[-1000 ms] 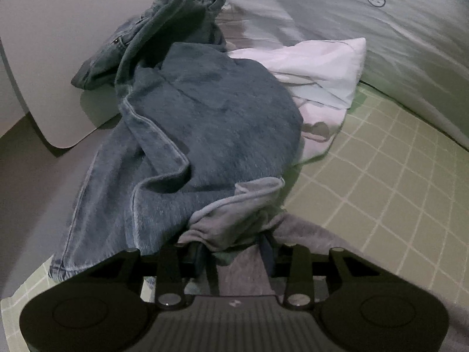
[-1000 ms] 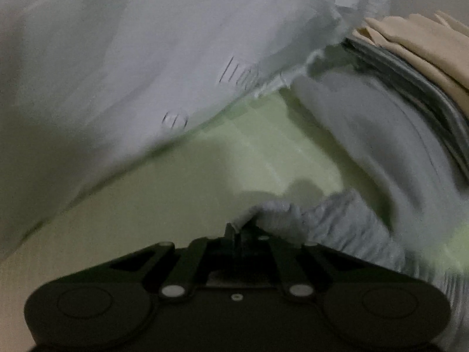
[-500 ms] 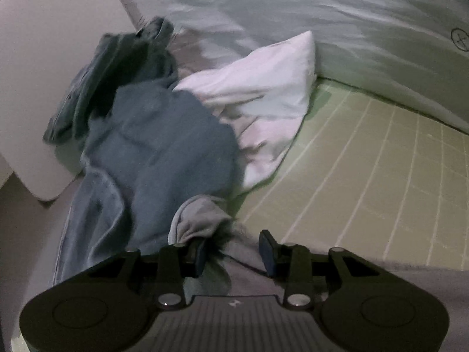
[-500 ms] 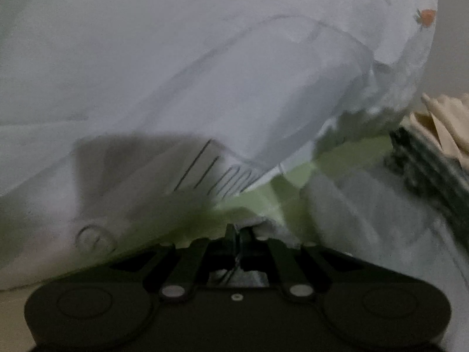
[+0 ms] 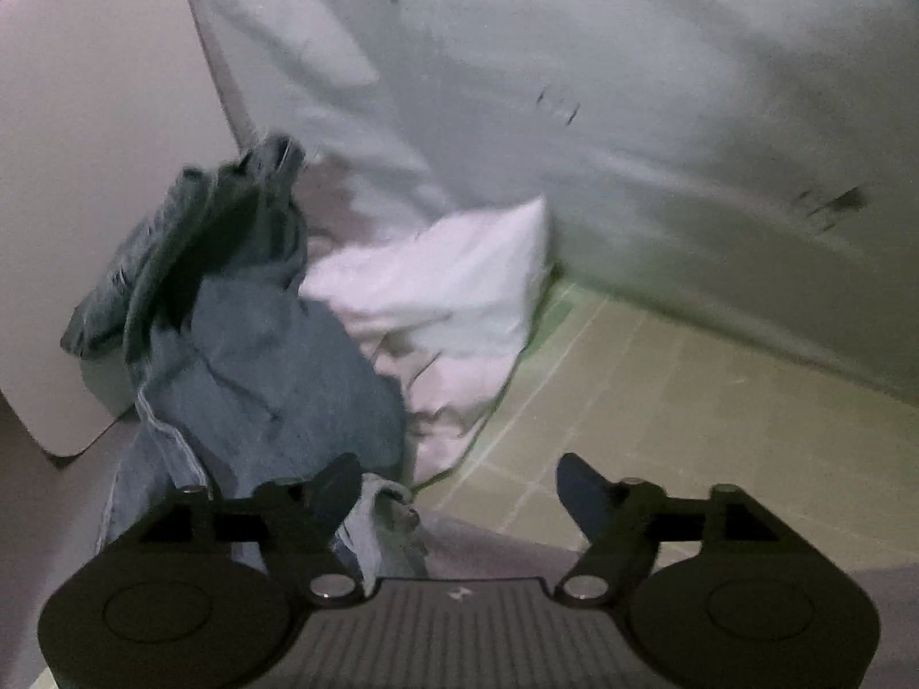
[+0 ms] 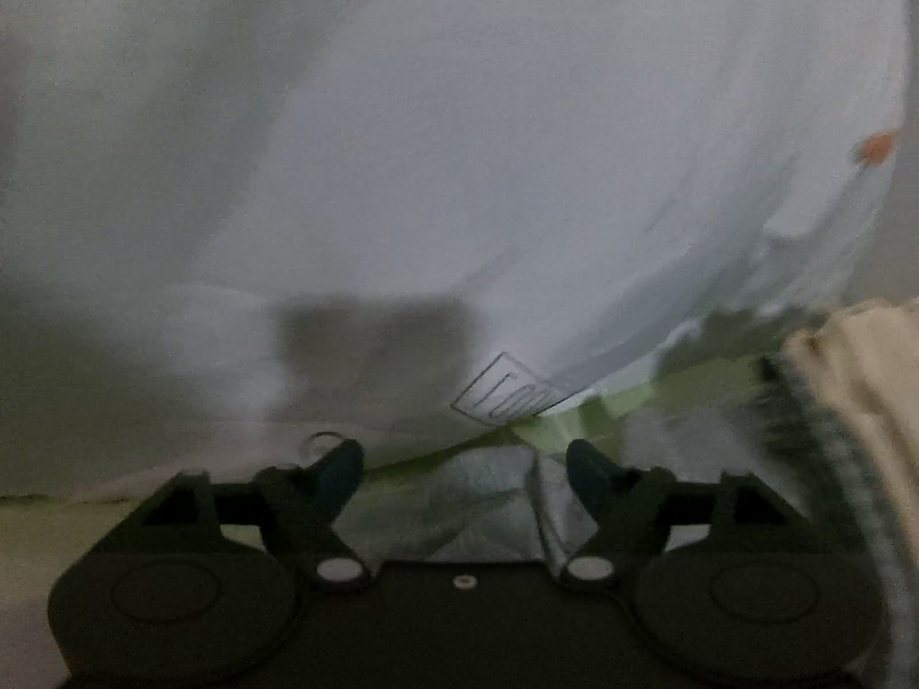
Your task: Fold clothes
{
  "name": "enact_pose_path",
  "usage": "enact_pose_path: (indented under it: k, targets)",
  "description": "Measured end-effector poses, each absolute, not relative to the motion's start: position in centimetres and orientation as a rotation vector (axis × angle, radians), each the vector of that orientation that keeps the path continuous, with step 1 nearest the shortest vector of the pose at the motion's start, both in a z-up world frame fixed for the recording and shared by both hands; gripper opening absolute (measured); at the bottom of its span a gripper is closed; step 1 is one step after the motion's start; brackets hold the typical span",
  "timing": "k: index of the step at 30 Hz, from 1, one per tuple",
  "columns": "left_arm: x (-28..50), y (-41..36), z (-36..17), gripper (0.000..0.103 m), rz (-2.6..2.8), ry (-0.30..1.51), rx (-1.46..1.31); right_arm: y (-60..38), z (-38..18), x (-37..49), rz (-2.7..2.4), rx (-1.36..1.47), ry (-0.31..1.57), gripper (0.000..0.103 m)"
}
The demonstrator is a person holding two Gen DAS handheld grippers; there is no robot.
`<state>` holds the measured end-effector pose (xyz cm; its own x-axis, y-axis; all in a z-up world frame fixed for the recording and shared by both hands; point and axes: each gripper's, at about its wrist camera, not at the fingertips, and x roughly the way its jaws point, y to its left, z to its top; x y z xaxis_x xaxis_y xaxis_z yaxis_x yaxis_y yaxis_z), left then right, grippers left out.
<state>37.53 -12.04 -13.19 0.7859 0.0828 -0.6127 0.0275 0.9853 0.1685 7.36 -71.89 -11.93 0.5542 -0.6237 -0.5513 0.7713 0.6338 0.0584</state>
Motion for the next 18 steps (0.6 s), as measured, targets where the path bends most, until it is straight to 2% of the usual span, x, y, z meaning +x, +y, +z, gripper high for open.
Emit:
enact_pose_path:
  k: [3,7,8,9,11,13,18]
  targets:
    - [34.5,-11.7,-11.7,0.085,-0.021,0.674,0.128,-68.5,-9.9,1.6,-0.896,0.342,0.45,0.085]
    - [29.3,-12.5,-12.3,0.085,-0.152,0.762,0.123,-64.9,-10.9,-7.4,-1.059,0.477,0.415,0.084]
    - [27.8,-13.0,-12.8,0.085,-0.19,0.788,0.137,-64.4,-11.9,-9.4,-1.084,0.547,0.405,0.078]
    - [26.3,-13.6,-13.3,0.085,-0.229,0.813,0.153,-64.1,-12.9,-11.3,-1.106,0.619,0.395,0.067]
    - [22.9,-14.9,-14.5,0.085,-0.317,0.862,0.193,-63.3,-14.9,-15.2,-1.146,0.764,0.373,0.054]
    - [19.5,-16.6,-15.4,0.085,-0.424,0.9,0.246,-62.5,-16.4,-18.0,-1.166,0.86,0.363,0.053]
    - [13.0,-20.5,-18.3,0.085,-0.582,0.953,0.377,-62.6,-18.1,-18.5,-1.055,0.918,0.38,0.054]
